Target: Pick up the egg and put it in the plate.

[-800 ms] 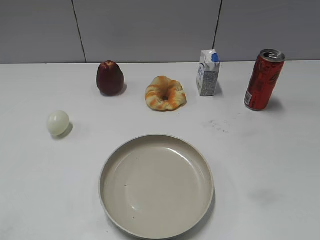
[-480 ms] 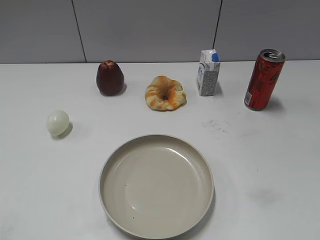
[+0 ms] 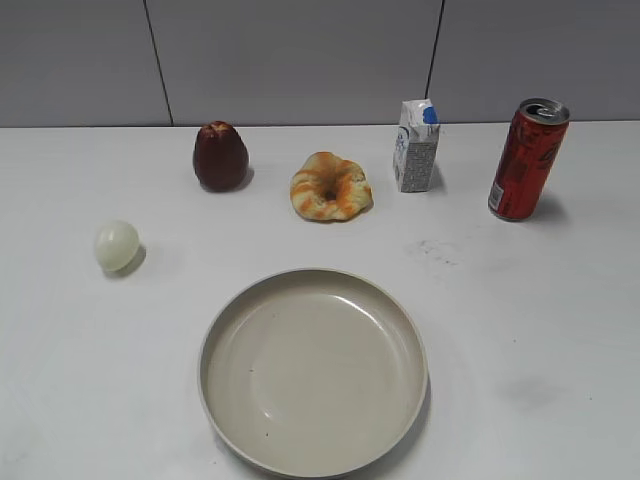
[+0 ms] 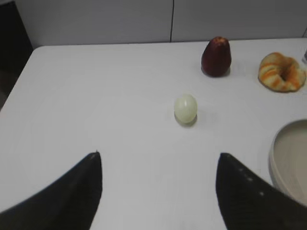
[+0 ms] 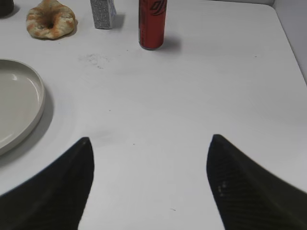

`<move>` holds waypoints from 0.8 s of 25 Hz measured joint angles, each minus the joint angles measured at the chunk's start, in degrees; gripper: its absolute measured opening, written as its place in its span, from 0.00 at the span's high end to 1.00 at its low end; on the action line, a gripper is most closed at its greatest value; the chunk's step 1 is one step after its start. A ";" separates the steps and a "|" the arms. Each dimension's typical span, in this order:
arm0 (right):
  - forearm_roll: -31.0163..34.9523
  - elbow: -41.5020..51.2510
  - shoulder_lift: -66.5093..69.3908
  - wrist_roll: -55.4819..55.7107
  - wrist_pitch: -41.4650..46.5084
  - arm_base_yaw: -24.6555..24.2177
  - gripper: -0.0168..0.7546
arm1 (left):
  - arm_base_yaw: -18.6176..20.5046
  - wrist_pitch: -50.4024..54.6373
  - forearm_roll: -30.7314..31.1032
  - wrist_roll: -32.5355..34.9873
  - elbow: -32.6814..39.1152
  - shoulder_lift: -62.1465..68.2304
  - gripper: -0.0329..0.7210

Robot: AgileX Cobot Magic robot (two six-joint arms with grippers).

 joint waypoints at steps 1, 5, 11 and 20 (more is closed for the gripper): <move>0.00 0.00 0.00 0.00 0.00 0.00 0.26 | 0.00 -2.54 -0.93 0.01 -0.11 2.35 0.21; 0.00 0.00 0.00 0.00 0.00 0.00 0.26 | 0.00 -12.19 -6.51 0.65 -0.36 15.64 0.20; 0.00 0.00 0.00 0.00 0.00 0.00 0.26 | 0.00 -17.81 -14.43 8.96 -6.04 37.02 0.13; 0.00 0.00 0.00 0.00 0.00 0.00 0.26 | -2.14 -14.33 -14.58 10.67 -24.60 67.40 0.15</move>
